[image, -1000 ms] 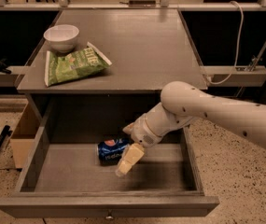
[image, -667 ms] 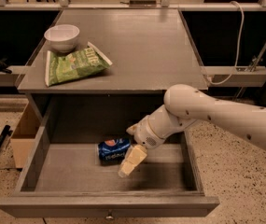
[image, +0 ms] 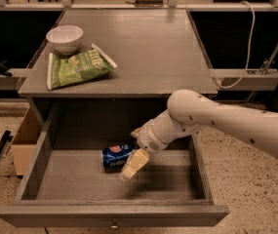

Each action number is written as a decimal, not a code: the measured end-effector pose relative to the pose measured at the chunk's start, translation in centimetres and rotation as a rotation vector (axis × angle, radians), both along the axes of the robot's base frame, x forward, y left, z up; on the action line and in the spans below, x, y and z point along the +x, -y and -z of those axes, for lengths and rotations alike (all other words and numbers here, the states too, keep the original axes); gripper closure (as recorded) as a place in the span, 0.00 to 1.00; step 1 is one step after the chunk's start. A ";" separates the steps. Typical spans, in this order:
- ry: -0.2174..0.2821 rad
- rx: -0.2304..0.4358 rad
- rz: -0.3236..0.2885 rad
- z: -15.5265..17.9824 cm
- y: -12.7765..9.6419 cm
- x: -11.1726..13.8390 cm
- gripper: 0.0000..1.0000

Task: Pick pepsi can from top drawer and place on counter

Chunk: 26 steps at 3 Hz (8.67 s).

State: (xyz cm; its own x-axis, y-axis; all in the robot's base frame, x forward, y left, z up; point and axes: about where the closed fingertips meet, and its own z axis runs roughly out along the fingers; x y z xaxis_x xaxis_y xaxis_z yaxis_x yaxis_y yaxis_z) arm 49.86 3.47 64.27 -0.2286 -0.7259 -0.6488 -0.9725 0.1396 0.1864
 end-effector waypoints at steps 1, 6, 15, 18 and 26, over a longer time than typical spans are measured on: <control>0.026 0.002 -0.007 0.6 -1.9 2.0 0.00; 0.015 -0.028 0.041 3.5 1.1 1.5 0.39; 0.217 -0.146 0.045 -12.5 5.9 2.5 1.00; 0.318 -0.202 -0.014 -21.5 5.0 4.5 1.00; 0.185 -0.185 0.054 -19.3 9.0 18.7 0.85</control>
Offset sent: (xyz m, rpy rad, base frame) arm 0.0316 0.0222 -0.0125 0.0048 -0.0381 -0.0039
